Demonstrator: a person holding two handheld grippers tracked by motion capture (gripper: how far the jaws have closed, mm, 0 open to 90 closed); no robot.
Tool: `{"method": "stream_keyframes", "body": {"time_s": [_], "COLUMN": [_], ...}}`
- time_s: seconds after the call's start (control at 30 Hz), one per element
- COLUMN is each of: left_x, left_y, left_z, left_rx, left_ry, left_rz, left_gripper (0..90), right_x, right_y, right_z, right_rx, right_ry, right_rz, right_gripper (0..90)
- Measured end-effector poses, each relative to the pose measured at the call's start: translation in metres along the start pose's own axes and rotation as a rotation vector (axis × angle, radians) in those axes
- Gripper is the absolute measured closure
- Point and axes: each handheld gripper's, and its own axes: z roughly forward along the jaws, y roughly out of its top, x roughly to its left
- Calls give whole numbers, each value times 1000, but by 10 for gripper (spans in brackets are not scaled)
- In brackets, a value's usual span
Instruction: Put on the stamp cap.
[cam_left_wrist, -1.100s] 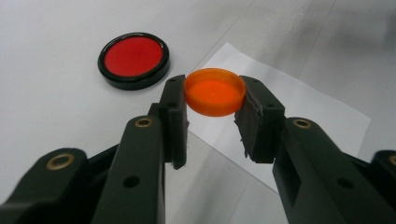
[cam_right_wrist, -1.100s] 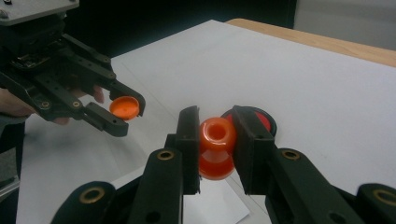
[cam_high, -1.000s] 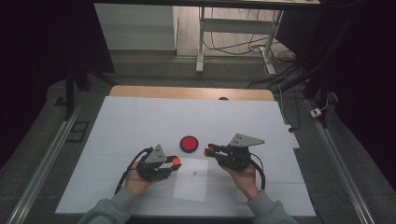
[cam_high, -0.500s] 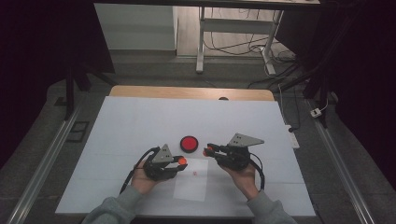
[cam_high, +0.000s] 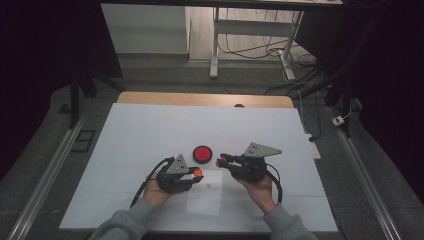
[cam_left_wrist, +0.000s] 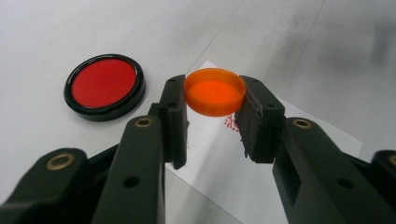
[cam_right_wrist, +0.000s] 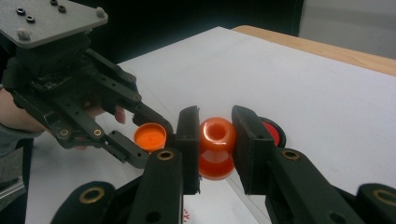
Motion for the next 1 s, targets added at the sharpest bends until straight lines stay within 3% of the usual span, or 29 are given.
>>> {"method": "stream_keyframes", "body": {"time_s": [0.57, 1.0], "left_x": [-10, -11], "left_y": [11, 12], "left_z": [12, 13], "left_rx": [-4, -12], "left_ry": [-26, -28], "left_rz": [24, 28], "left_gripper": [641, 641], "right_x": [14, 22], "right_y": [8, 1], "right_z": [10, 24], "right_rx": [-7, 54], "right_ry": [63, 107], "right_rz": [-13, -20], "right_gripper": [723, 722]}}
